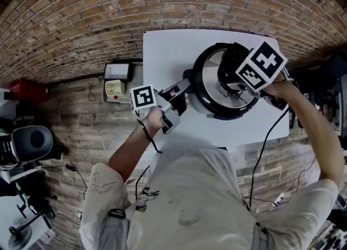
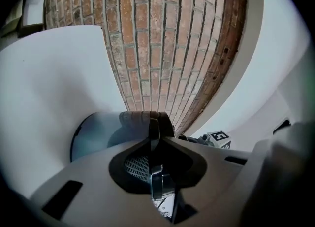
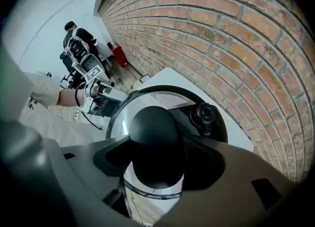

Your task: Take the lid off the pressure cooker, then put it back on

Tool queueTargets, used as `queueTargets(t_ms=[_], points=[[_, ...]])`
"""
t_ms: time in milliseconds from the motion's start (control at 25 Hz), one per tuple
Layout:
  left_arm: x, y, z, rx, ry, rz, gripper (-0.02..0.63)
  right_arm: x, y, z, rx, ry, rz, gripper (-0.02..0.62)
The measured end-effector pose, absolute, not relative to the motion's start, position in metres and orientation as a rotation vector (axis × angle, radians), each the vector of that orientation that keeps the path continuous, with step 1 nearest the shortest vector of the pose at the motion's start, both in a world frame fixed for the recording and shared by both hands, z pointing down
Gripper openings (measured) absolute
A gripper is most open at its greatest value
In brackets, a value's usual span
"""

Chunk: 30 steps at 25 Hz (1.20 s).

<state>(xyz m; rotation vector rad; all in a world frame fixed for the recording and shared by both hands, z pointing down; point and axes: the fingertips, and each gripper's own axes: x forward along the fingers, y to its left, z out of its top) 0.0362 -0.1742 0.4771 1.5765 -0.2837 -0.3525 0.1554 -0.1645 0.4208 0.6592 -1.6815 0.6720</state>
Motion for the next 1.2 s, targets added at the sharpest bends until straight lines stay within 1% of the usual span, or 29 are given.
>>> queueTargets(t_ms=[1200], points=[[0.0414, -0.1716, 0.4744, 1.564, -0.220, -0.359, 0.064, 0.1563, -0.1625, 0.4149, 0.560, -1.703, 0.612, 0.293]])
